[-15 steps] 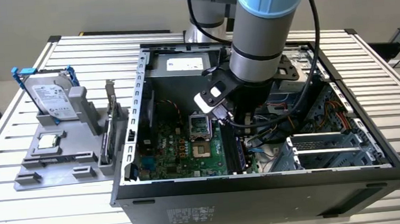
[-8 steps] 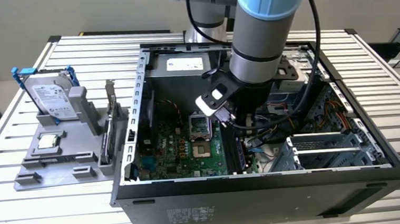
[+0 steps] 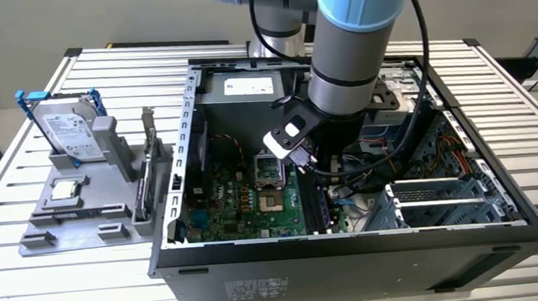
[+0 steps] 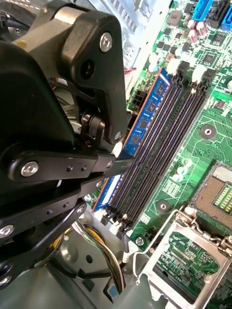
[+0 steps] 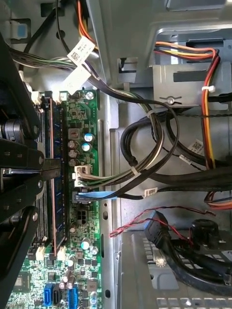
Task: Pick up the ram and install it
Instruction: 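Press down the ram until it locks into place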
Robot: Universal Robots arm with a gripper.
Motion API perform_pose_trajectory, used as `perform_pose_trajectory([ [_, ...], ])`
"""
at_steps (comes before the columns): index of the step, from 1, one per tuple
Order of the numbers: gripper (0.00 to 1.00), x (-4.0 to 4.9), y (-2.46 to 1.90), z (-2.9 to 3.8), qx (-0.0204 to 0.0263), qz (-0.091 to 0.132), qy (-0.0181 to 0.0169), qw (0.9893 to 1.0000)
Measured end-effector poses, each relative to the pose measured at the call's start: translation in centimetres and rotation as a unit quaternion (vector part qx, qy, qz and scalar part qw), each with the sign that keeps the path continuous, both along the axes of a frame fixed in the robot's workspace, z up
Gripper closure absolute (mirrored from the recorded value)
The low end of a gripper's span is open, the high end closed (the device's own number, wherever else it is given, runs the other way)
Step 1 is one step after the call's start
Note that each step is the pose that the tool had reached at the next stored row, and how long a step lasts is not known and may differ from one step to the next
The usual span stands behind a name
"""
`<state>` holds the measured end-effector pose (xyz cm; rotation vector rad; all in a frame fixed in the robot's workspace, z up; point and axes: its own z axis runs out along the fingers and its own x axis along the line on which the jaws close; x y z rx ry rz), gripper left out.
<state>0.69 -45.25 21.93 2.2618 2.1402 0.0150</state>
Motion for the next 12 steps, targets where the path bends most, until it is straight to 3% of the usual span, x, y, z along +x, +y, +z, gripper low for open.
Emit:
perform_pose_trajectory([
  [12, 1.0, 0.0, 0.0, -0.07, 0.0002, 0.0, 0.0, 1.0],
])
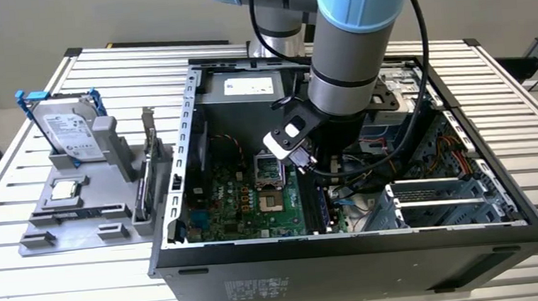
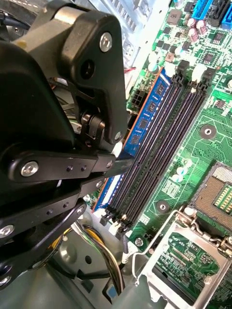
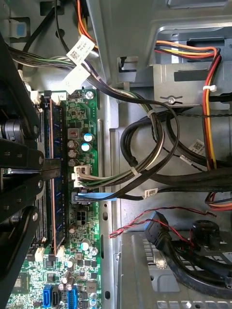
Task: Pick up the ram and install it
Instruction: 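Press down the ram until it locks into place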
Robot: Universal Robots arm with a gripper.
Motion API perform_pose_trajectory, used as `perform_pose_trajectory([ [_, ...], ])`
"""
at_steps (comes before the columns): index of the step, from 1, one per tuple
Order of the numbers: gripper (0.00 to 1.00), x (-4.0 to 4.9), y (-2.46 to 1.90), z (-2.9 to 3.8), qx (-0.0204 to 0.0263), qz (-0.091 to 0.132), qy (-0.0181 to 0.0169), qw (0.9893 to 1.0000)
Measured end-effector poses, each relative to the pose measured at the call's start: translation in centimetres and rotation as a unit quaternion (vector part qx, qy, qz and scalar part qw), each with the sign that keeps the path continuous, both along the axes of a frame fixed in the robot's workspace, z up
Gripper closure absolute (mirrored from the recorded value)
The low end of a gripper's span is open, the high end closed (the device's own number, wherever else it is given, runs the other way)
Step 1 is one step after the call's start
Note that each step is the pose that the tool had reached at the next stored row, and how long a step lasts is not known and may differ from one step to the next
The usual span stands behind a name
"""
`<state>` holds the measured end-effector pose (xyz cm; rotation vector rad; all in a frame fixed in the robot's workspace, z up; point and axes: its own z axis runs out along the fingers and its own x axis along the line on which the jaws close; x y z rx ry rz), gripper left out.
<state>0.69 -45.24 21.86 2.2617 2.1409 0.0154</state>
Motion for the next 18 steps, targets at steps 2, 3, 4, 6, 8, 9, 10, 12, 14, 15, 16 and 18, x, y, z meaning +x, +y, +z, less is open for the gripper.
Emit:
perform_pose_trajectory([
  [2, 1.0, 0.0, 0.0, -0.01, -0.0001, 0.0, 0.0, 1.0],
  [3, 1.0, 0.0, 0.0, -0.02, -0.0001, 0.0, 0.0, 1.0],
  [4, 1.0, 0.0, 0.0, -0.02, -0.0001, 0.0, 0.0, 1.0],
  [6, 1.0, 0.0, 0.0, -0.03, 0.0, 0.0, 0.0, 1.0],
  [8, 1.0, 0.0, 0.0, 0.0, 0.0, 0.0, 0.0, 1.0],
  [9, 1.0, 0.0, 0.0, 0.07, 0.0002, 0.0, -0.0001, 1.0],
  [10, 1.0, 0.0, 0.01, 0.2, 0.0007, 0.0, -0.0002, 1.0],
  [12, 1.0, 0.01, 0.03, 0.7, 0.0008, 0.0, -0.0002, 1.0],
  [14, 1.0, 0.0, 0.0, 1.28, 0.0003, 0.0, -0.0001, 1.0],
  [15, 1.0, 0.0, 0.0, 1.57, 0.0001, 0.0, 0.0, 1.0],
  [16, 1.0, 0.0, 0.0, 1.83, 0.0, 0.0, 0.0, 1.0],
  [18, 1.0, 0.0, 0.0, 2.32, 0.0001, 0.0, 0.0, 1.0],
])
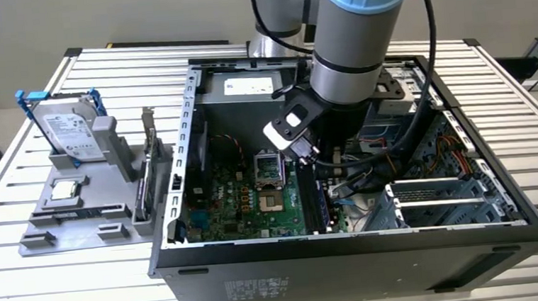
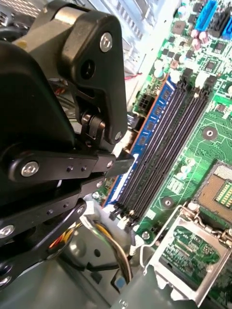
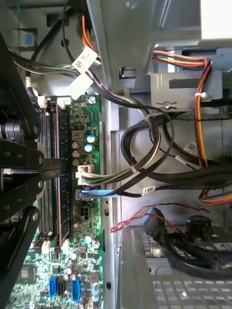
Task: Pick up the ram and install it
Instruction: 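Press down the ram until it locks into place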
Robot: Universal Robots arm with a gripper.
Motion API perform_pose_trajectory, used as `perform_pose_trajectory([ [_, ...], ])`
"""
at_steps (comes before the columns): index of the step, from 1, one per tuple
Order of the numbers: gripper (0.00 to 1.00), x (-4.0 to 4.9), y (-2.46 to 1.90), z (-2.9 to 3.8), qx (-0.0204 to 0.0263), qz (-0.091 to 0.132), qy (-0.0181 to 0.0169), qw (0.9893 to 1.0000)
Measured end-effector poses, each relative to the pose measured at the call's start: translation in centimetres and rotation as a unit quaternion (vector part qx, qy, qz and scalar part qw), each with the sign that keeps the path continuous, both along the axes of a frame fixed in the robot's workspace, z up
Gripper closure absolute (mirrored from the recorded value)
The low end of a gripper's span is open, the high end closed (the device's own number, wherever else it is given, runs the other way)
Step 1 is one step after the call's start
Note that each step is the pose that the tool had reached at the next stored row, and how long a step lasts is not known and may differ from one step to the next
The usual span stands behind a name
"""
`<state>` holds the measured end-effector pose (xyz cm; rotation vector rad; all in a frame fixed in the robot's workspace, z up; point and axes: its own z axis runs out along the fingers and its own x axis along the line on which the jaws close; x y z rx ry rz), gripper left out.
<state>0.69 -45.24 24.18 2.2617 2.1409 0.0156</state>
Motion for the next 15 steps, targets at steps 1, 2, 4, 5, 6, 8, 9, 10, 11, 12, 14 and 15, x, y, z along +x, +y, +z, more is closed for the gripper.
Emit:
perform_pose_trajectory([
  [1, 1.0, 0.0, 0.0, 0.28, -0.0001, 0.0, 0.0, 1.0],
  [2, 1.0, 0.0, 0.0, 0.57, 0.0, 0.0, 0.0, 1.0],
  [4, 1.0, 0.0, 0.0, 1.16, -0.0001, 0.0, 0.0, 1.0],
  [5, 1.0, 0.0, 0.0, 1.36, -0.0001, 0.0, 0.0, 1.0],
  [6, 1.0, 0.0, 0.0, 1.55, 0.0, 0.0, 0.0, 1.0],
  [8, 1.0, 0.0, 0.0, 1.91, 0.0, 0.0, 0.0, 1.0],
  [9, 1.0, 0.0, 0.0, 2.09, 0.0, 0.0, 0.0, 1.0],
  [10, 1.0, 0.0, 0.0, 2.22, 0.0, 0.0, 0.0, 1.0],
  [11, 1.0, 0.0, 0.0, 2.35, 0.0, 0.0, 0.0, 1.0],
  [12, 1.0, 0.0, 0.0, 2.49, 0.0, 0.0, 0.0, 1.0],
  [14, 1.0, 0.0, 0.0, 2.72, 0.0, 0.0, 0.0, 1.0],
  [15, 1.0, 0.0, 0.0, 2.81, 0.0, 0.0, 0.0, 1.0],
])
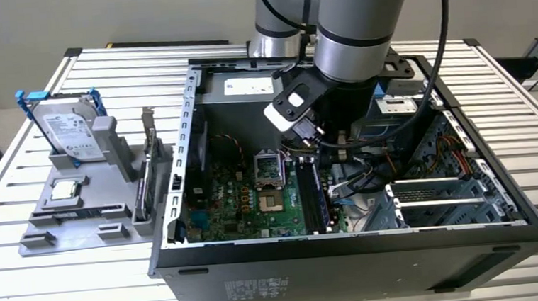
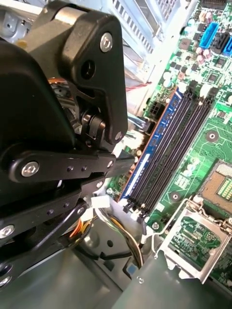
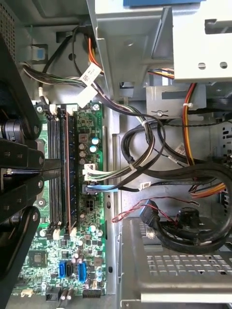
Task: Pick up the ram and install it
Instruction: 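Press down the ram until it locks into place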
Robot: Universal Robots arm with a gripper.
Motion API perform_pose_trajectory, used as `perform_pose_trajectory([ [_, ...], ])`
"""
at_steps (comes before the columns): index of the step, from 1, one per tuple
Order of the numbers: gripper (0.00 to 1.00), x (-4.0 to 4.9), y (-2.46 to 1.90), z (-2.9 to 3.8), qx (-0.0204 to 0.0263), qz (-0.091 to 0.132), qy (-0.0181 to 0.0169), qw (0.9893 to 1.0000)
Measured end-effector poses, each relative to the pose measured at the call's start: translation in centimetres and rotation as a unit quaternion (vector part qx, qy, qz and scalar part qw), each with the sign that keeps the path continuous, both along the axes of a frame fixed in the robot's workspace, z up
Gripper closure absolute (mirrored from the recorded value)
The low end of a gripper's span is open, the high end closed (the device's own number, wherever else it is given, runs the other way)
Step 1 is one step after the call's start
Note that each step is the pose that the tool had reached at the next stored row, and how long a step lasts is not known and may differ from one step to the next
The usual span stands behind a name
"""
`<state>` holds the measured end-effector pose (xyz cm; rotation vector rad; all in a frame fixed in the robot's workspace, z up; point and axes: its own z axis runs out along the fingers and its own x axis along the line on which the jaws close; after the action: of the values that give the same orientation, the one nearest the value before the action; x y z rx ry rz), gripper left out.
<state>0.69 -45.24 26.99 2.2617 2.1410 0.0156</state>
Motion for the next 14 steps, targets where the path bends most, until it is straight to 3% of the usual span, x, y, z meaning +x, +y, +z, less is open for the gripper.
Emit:
perform_pose_trajectory([
  [9, 1.0, 0.0, 0.0, 0.17, -0.0002, 0.0, 0.0026, 1.0],
  [14, 1.0, 0.0, 0.0, 0.65, -0.0001, 0.0, 0.0027, 1.0],
])
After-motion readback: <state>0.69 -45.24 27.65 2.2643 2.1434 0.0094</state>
